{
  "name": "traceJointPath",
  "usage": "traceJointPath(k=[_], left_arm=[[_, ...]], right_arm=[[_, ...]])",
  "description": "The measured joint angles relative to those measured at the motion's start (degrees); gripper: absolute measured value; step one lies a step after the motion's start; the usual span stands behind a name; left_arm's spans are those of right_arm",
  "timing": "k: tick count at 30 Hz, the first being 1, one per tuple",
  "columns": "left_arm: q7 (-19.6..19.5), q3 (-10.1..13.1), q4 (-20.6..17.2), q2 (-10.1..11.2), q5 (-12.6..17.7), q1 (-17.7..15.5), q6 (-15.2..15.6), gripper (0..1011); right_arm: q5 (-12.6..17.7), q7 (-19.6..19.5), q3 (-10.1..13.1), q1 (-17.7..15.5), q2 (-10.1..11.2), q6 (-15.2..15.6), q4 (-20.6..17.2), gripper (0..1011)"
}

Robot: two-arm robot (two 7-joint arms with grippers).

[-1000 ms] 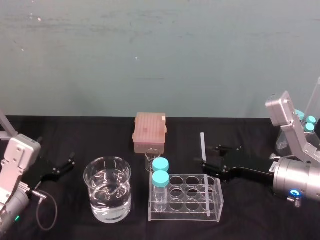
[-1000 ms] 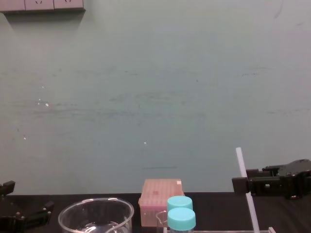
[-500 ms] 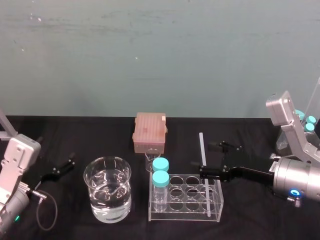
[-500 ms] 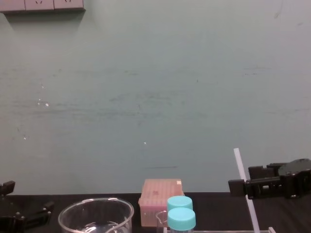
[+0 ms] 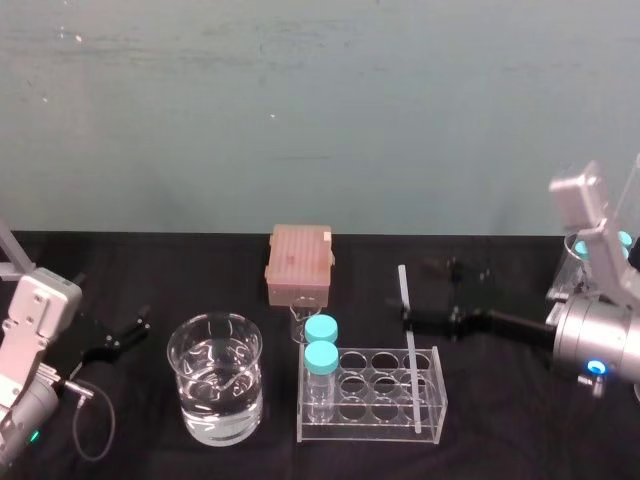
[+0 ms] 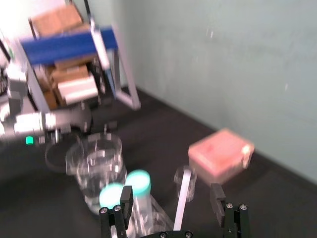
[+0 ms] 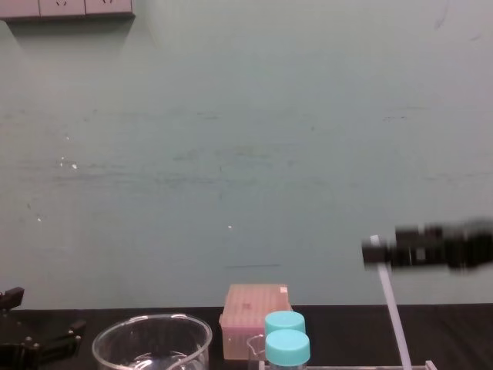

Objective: Pick up the stirring rod with one hand, then place it down.

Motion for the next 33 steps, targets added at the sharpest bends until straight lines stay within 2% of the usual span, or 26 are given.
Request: traceJointPath(k=[2,5,6,8,11,12,17,20,26,30,33], left_arm=[[0.0,0.0,0.0,0.0,0.0,0.0,0.0,1005],[0.0,0.0,0.0,0.0,0.0,0.0,0.0,1005],[0.0,0.0,0.0,0.01,0.0,0.0,0.0,1005],[0.0,0.0,0.0,0.0,0.0,0.0,0.0,1005],[0.0,0.0,0.0,0.01,0.0,0.0,0.0,1005],[0.0,0.0,0.0,0.0,0.0,0.0,0.0,1005],[0.0,0.0,0.0,0.0,0.0,0.0,0.0,1005],[0.0,0.0,0.0,0.0,0.0,0.0,0.0,1005],[0.0,0.0,0.0,0.0,0.0,0.0,0.0,1005],[0.0,0.0,0.0,0.0,0.0,0.0,0.0,1005],[0.0,0.0,0.0,0.0,0.0,0.0,0.0,1005]], right_arm=[[0.94,-0.21,0.94,0.18,-0.31,-0.47,-0.47,1003],[3.35,-1.39,3.64,1.01,-1.52,-2.11,-1.73,1003],[3.35,-1.39,3.64,1.01,-1.52,-2.11,-1.73,1003],[4.18,-3.26,5.27,1.61,-2.55,-3.53,-2.29,1003],[3.43,-7.81,7.05,2.22,-4.31,-5.61,-2.67,1003],[2.15,-10.52,7.72,2.4,-5.36,-6.56,-2.54,1003],[-2.47,-18.55,8.59,2.42,-8.26,-7.85,-0.8,1003],[-7.2,-24.15,8.26,2.1,-10.23,-8.77,1.78,1003],[-13.46,-29.51,7.09,1.36,-12.28,-10.6,6.64,1003],[-15.62,-30.79,6.84,0.76,-13.15,-11.49,9.1,1003],[-15.85,-30.64,6.95,0.11,-13.5,-10.82,10.2,1003]])
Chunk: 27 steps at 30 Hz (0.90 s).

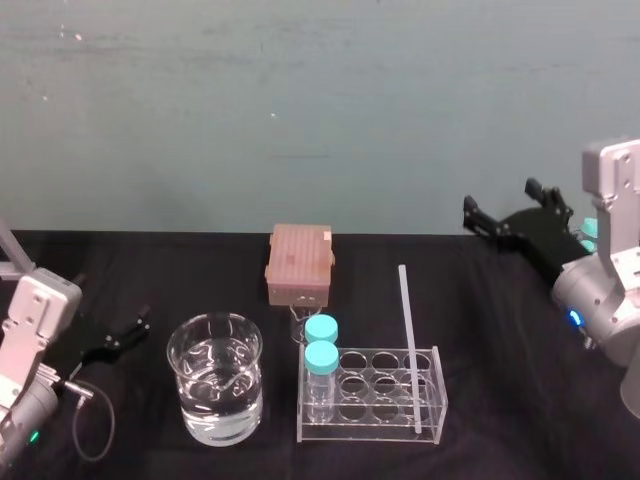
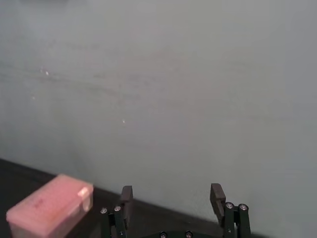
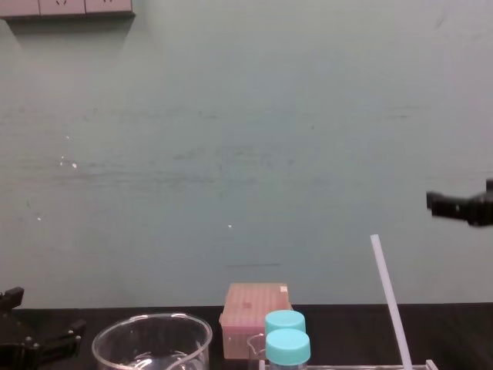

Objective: Pick up the stirring rod with one hand, then place it down.

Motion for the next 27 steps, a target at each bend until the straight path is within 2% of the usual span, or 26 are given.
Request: traceJointPath(k=[3,27], left_arm=[[0.0,0.0,0.0,0.0,0.0,0.0,0.0,1005],[0.0,0.0,0.0,0.0,0.0,0.0,0.0,1005]], right_arm=[[0.36,0.61,0.12,-0.27,-0.05,0.85,0.19,1003],[0.08,0.4,-0.01,-0.07,0.02,0.23,0.13,1003]])
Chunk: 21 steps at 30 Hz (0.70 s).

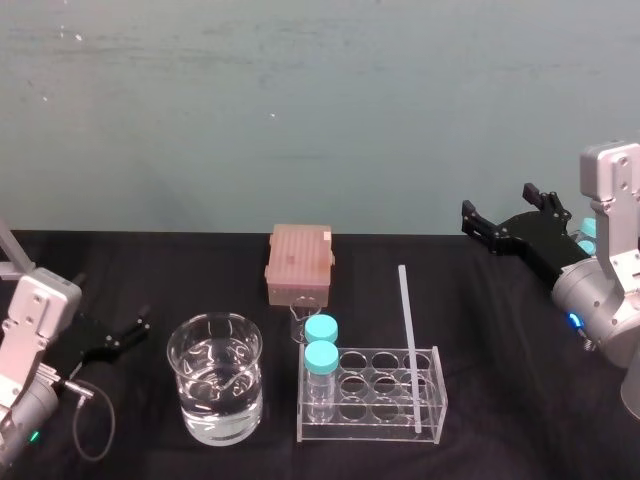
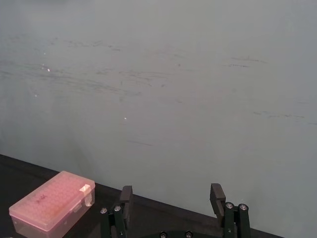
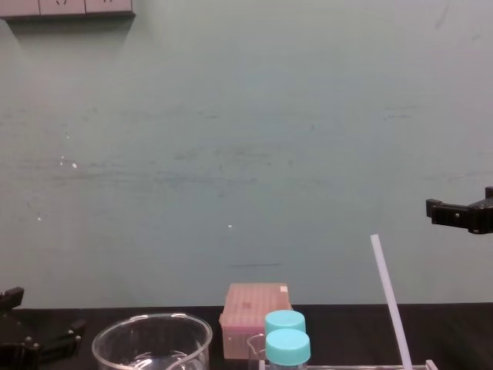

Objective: Pick up the stirring rod with one hand, then place it down.

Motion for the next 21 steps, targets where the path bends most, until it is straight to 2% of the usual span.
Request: traceJointPath(k=[21], left_arm=[[0.0,0.0,0.01,0.0,0.0,0.0,0.0,1005]], right_arm=[[-0.09,-0.08,-0.01,0.04,0.0,-0.11,0.0,1003]])
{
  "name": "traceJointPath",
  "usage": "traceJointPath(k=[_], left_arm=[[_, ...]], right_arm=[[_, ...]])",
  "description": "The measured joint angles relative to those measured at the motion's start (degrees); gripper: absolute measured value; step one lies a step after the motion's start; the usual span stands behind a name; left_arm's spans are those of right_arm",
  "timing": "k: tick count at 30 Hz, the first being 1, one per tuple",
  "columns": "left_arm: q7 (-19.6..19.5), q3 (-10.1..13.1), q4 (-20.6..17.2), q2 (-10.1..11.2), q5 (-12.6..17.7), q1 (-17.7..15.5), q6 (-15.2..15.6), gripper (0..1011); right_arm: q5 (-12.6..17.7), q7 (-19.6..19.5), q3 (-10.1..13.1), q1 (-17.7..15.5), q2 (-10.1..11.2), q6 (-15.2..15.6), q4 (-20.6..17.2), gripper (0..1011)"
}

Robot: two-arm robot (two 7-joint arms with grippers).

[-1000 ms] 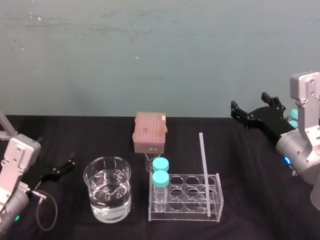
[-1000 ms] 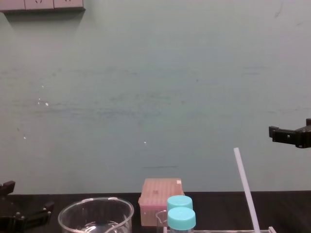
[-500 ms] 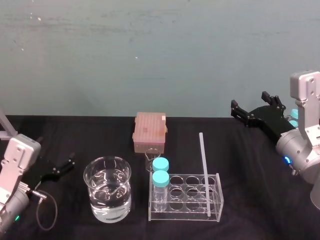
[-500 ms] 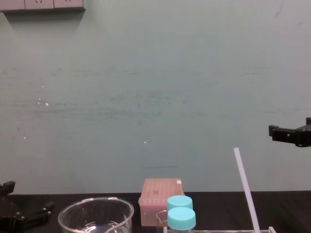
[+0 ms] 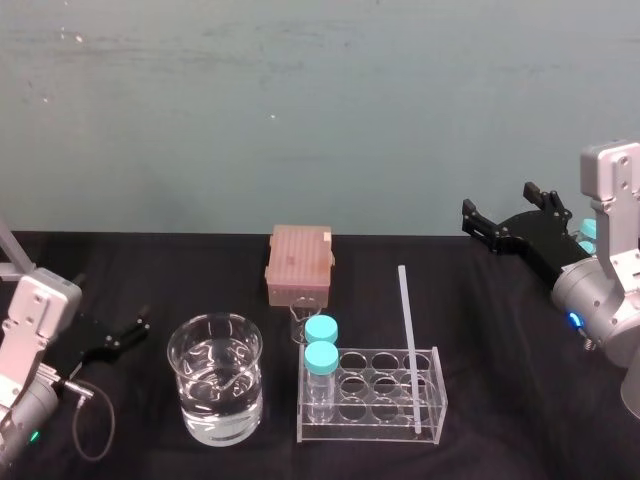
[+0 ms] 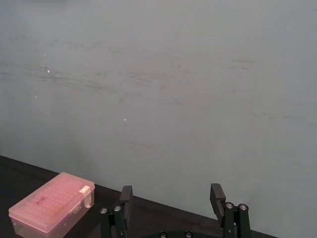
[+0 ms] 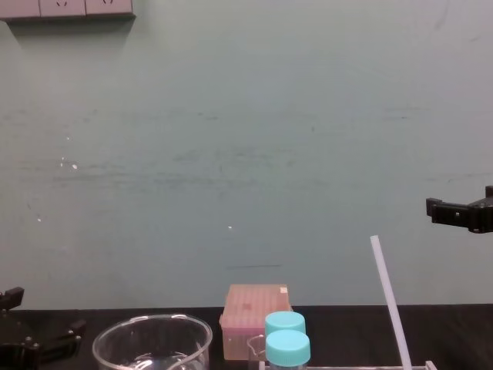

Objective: Pick up the stirring rod with one hand, then place it down.

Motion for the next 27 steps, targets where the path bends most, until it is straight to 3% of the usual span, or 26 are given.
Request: traceJointPath(k=[27], left_arm=[[0.0,0.0,0.0,0.0,0.0,0.0,0.0,1005]], right_arm=[[0.01,0.01,0.0,0.0,0.0,0.0,0.0,1003]])
